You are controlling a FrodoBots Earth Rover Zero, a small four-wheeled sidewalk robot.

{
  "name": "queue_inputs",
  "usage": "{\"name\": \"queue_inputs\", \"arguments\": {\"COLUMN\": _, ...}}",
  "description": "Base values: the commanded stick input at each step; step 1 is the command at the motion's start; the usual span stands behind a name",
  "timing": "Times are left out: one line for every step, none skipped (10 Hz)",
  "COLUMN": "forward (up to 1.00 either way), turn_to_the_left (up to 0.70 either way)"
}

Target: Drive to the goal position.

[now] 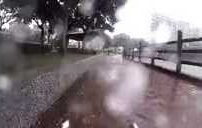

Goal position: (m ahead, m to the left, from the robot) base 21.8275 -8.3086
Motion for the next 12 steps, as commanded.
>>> {"name": "queue_inputs", "arguments": {"forward": 0.70, "turn_to_the_left": -0.18}}
{"name": "queue_inputs", "arguments": {"forward": 0.70, "turn_to_the_left": -0.27}}
{"name": "queue_inputs", "arguments": {"forward": 0.70, "turn_to_the_left": 0.00}}
{"name": "queue_inputs", "arguments": {"forward": 0.70, "turn_to_the_left": 0.00}}
{"name": "queue_inputs", "arguments": {"forward": 0.70, "turn_to_the_left": 0.00}}
{"name": "queue_inputs", "arguments": {"forward": 0.70, "turn_to_the_left": 0.00}}
{"name": "queue_inputs", "arguments": {"forward": 0.70, "turn_to_the_left": 0.00}}
{"name": "queue_inputs", "arguments": {"forward": 0.70, "turn_to_the_left": 0.00}}
{"name": "queue_inputs", "arguments": {"forward": 0.70, "turn_to_the_left": 0.00}}
{"name": "queue_inputs", "arguments": {"forward": 0.70, "turn_to_the_left": 0.00}}
{"name": "queue_inputs", "arguments": {"forward": 0.70, "turn_to_the_left": 0.00}}
{"name": "queue_inputs", "arguments": {"forward": 0.70, "turn_to_the_left": 0.00}}
